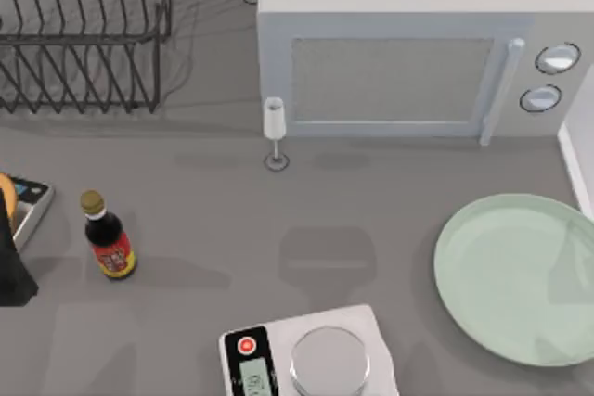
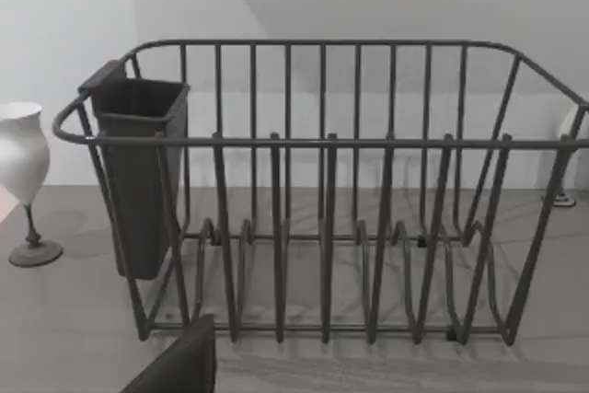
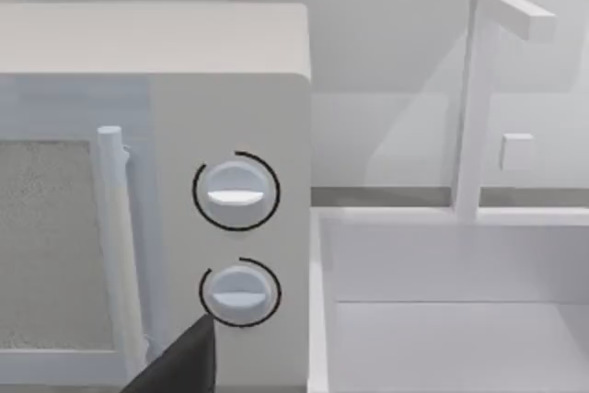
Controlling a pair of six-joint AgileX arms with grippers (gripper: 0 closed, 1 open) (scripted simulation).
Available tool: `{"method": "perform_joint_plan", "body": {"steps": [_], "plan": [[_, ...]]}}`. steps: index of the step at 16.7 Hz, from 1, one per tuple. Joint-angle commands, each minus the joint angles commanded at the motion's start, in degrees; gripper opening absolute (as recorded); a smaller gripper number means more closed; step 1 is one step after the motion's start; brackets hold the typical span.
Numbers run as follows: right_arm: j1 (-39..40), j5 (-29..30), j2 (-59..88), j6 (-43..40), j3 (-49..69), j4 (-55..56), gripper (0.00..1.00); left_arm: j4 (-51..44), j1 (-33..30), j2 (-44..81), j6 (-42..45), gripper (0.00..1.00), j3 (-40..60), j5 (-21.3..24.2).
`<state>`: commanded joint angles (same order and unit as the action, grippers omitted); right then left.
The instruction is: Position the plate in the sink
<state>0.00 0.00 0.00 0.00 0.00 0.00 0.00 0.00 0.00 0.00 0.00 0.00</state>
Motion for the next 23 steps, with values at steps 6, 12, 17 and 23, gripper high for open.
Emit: {"method": "perform_joint_plan", "body": {"steps": [6,12,17,23], "plan": [[0.00,0.00,0.00,0.00,0.00,0.00,1.00,0.00,0.00,0.00,0.00,1.00,0.00,0.00],[0.00,0.00,0.00,0.00,0.00,0.00,1.00,0.00,0.00,0.00,0.00,1.00,0.00,0.00],[0.25,0.00,0.61,0.26,0.59,-0.47,1.00,0.00,0.00,0.00,0.00,1.00,0.00,0.00],[6.11,0.01,16.95,6.26,14.47,-11.53,1.00,0.00,0.00,0.00,0.00,1.00,0.00,0.00]]}}
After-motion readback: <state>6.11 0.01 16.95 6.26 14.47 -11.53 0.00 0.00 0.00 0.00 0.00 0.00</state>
